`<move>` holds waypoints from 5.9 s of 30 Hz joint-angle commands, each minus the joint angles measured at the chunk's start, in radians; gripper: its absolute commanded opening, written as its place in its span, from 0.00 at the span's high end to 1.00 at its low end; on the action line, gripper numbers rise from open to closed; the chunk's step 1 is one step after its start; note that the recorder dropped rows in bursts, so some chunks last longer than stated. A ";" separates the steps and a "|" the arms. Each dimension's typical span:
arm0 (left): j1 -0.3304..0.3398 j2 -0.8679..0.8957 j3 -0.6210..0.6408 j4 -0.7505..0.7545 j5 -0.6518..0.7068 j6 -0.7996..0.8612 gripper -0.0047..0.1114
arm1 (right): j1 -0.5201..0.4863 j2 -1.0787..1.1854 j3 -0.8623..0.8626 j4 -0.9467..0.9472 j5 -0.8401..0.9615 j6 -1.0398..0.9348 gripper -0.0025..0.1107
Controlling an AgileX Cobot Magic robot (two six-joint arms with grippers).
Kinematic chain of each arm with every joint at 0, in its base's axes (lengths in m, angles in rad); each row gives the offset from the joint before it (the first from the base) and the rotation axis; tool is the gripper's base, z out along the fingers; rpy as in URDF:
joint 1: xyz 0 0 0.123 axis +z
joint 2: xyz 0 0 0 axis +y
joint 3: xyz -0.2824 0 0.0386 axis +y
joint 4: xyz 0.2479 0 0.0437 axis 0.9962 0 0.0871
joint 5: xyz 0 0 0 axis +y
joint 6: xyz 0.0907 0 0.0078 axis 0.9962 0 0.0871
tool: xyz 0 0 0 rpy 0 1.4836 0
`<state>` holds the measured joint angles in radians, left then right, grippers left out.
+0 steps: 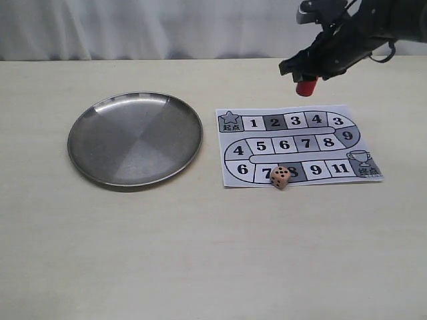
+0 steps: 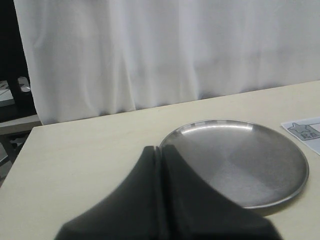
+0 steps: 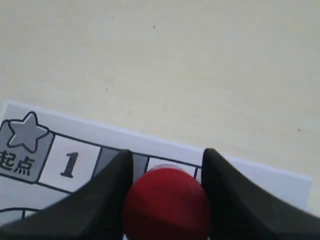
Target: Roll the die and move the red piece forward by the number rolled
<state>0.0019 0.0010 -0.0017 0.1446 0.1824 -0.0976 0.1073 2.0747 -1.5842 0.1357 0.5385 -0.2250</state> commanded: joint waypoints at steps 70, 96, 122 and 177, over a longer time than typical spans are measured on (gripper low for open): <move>-0.002 -0.001 0.002 0.000 -0.009 -0.001 0.96 | -0.163 0.180 0.046 -0.039 -0.062 0.039 0.87; -0.002 -0.001 0.002 0.000 -0.009 -0.001 0.96 | -0.165 -0.478 0.247 -0.035 -0.211 0.051 0.94; -0.002 -0.001 0.002 0.000 -0.009 -0.001 0.96 | -0.162 -1.737 1.490 -0.035 -0.787 0.164 0.94; -0.002 -0.001 0.002 0.000 -0.009 -0.001 0.96 | -0.162 -2.031 1.584 -0.035 -0.483 0.162 0.94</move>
<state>0.0019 0.0010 -0.0017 0.1446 0.1824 -0.0976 -0.0541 0.0502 -0.0026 0.1031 0.0512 -0.0645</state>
